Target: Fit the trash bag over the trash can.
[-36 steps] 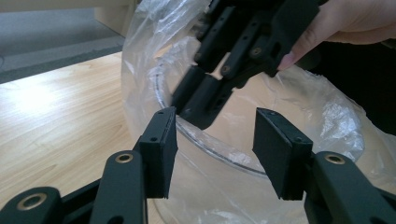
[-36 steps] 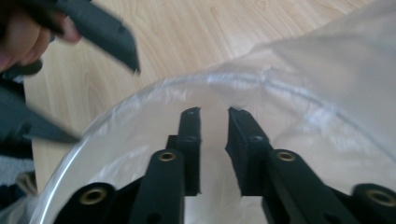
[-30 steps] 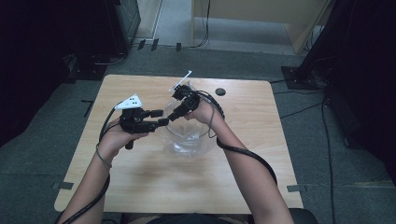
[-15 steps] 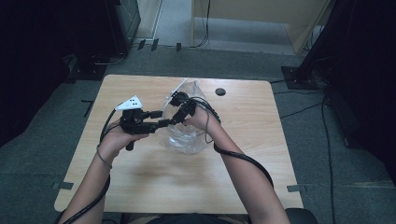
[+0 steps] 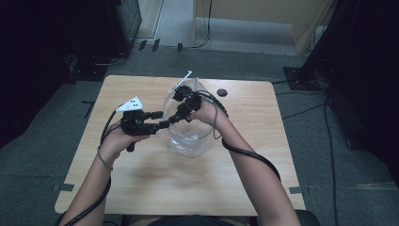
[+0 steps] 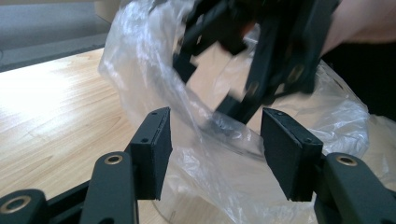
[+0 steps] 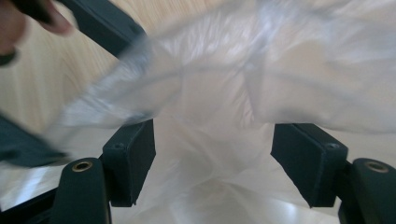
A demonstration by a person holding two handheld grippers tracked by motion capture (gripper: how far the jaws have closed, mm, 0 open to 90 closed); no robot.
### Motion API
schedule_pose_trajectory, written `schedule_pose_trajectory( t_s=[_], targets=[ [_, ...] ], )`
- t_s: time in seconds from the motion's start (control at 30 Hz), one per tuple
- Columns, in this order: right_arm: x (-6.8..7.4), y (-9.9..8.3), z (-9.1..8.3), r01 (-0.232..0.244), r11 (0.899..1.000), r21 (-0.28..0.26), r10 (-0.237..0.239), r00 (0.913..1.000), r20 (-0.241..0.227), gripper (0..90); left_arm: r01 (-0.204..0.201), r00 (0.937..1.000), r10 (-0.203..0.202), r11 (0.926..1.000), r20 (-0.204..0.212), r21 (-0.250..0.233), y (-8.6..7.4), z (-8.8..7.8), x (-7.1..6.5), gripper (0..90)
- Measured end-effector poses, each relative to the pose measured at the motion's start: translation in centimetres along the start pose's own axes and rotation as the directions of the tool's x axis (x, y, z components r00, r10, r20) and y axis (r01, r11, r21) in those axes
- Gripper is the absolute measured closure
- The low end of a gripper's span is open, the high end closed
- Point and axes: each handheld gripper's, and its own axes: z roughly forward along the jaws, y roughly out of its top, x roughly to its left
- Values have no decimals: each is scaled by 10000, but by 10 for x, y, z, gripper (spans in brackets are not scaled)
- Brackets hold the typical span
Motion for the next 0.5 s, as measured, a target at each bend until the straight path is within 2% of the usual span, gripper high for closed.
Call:
schedule_pose_trajectory(
  t_s=[0.17,0.27,0.33,0.43,0.5],
  targets=[
    [-6,-1,-22,22,10000,-87,-21,9999,105,305,78,10000,-78,10000,48,-42,-1,0,1,432],
    [-10,-2,-36,103,9973,-728,-92,9998,156,309,96,9999,-96,9999,55,-42,-1,0,1,432],
    [-13,-2,-44,207,9921,-1237,-169,9994,317,309,95,9999,-94,9999,49,-44,-1,0,1,432],
    [-17,-3,-48,651,9819,-1778,-502,9949,873,299,77,10000,-77,10000,38,-22,0,0,1,433],
    [-20,-3,-48,710,9767,-2026,-510,9934,1023,294,66,10000,-66,10000,16,-19,0,-1,1,433]
  ],
)
